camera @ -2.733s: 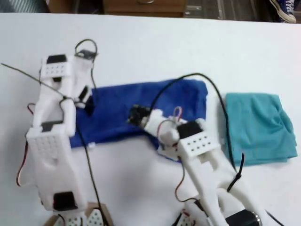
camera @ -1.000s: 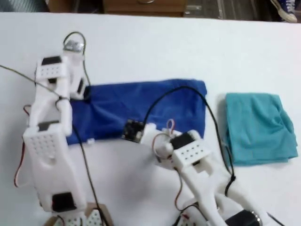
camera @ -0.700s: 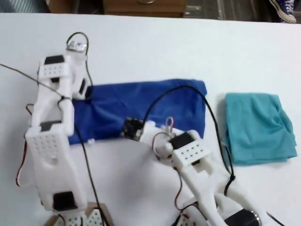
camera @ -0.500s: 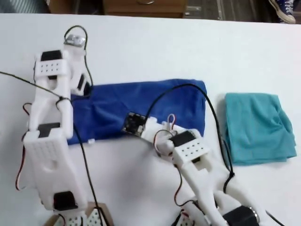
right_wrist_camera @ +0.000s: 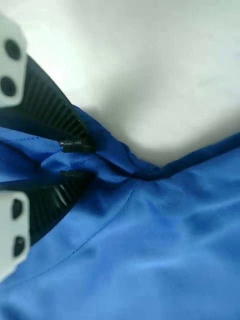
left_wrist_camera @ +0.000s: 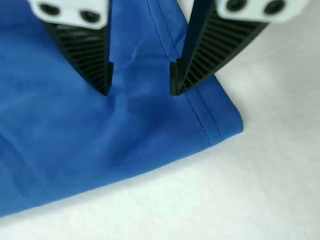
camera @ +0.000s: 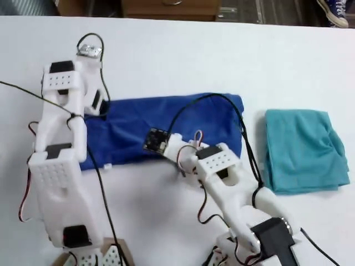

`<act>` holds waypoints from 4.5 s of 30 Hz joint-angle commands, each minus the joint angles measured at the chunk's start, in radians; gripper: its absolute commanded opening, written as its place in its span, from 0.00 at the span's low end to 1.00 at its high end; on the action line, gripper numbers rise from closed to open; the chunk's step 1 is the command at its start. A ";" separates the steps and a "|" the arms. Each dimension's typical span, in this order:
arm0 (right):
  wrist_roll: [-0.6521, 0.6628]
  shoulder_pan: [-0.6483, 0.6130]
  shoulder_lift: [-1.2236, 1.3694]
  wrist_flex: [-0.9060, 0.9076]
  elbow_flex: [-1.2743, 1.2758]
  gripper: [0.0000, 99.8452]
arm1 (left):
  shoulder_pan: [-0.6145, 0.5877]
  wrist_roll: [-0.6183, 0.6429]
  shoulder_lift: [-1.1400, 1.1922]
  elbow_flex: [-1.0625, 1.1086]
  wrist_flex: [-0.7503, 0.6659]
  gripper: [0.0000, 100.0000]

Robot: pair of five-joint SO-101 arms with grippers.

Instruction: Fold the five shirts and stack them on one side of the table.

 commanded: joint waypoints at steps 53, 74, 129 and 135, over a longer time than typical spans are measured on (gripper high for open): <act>0.000 0.114 -0.217 0.282 -0.121 0.21 | 0.011 0.005 0.132 -0.030 -0.092 0.21; -0.054 0.001 -0.142 0.323 -0.153 0.21 | 0.011 0.005 0.133 -0.030 -0.092 0.21; 0.040 0.081 -0.127 0.298 -0.121 0.02 | 0.011 0.005 0.133 -0.030 -0.092 0.21; 0.040 0.054 -0.246 0.415 -0.115 0.02 | 0.011 0.005 0.133 -0.030 -0.092 0.21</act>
